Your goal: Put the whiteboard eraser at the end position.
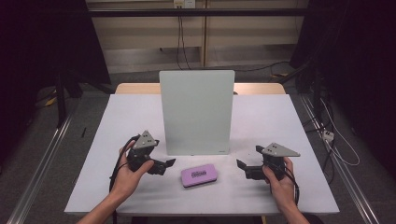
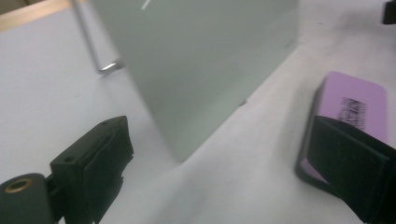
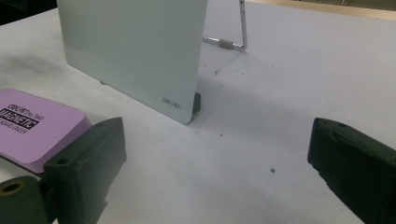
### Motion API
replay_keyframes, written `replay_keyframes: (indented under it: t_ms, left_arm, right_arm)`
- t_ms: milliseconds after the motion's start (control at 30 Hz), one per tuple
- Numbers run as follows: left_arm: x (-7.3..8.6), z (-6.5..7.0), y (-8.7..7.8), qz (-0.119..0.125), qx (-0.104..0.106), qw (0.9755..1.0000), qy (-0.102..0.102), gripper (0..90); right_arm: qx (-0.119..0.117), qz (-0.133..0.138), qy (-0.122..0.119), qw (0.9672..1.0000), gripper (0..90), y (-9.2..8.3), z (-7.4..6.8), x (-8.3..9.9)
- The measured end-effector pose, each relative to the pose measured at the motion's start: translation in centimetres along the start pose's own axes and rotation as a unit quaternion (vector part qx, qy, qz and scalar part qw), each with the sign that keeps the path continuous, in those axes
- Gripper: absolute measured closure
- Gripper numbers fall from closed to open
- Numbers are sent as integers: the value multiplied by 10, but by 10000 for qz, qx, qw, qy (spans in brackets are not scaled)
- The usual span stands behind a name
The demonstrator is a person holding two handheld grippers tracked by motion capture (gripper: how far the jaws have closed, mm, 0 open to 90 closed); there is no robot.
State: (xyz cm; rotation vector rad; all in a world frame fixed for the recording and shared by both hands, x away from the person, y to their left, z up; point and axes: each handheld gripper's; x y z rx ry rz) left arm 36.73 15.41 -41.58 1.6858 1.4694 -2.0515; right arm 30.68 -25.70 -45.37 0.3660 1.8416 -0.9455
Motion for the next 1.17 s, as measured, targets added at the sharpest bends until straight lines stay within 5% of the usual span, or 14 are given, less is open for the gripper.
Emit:
replay_keyframes:
  t_ms: [100, 667, 867, 1000, 1167]
  left_arm:
    - [6, -10, -2, 73, -84, 9996, -261, 63]
    - [33, -26, -26, 199, -279, 9982, -490, 62]
    - [46, -31, -32, 329, -298, 9964, -725, 61]
    - [52, -31, -36, 342, -425, 9965, -630, 58]
    - [54, -33, -34, 341, -511, 9940, -905, 59]
  right_arm:
    - [9, -2, 6, 10000, 47, 0, 0, 0]
    - [87, -17, 68, 9999, 47, -5, -1, 4]
    - [119, -22, 69, 9999, 47, -7, -1, 5]
    - [133, -18, 95, 9999, 48, -8, -1, 6]
    - [132, -30, 115, 9998, 47, -8, 0, 5]
Point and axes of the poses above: each handheld gripper's, and its own axes: y roughly forward along the jaws, x roughly out of its underside, z roughly to its right, and after that the axes turned 11 degrees about -x, right-handed
